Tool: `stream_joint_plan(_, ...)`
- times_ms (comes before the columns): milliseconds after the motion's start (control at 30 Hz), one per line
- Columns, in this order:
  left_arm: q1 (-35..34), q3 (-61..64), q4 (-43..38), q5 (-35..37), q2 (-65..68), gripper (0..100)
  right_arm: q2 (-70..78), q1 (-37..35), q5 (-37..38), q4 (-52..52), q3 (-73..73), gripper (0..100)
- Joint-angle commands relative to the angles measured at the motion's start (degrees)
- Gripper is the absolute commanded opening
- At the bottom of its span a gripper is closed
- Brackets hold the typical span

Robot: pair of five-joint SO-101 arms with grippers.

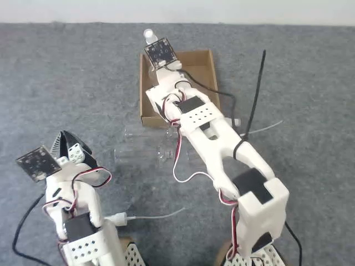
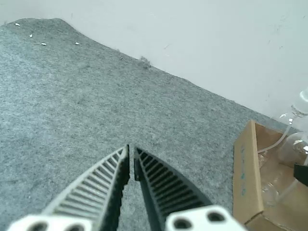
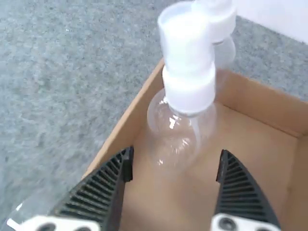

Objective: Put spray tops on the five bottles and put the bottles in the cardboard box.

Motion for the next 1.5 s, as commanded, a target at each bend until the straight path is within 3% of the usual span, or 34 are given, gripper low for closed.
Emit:
stream_joint_plan(0, -0.2, -0.6, -1.1, 0.4, -0.9, 1, -7.2, -0.2, -0.4, 4.6, -3.1, 22.8)
stream_joint_plan(667, -0.3, -0.6, -1.1, 0.3, -0.9, 1, -25.9, -0.1, -1.0, 30.8, -3.1, 22.8)
stream_joint_plan(1000, -0.4, -0.6, -1.1, 0.3, -0.9, 1, -28.1, -0.2, -28.7, 42.7, -3.1, 23.0)
stream_joint_plan(1467, -0.4, -0.6, -1.1, 0.3, -0.8, 1, -26.9, 1.6, -40.5, 57.5, -3.1, 23.1)
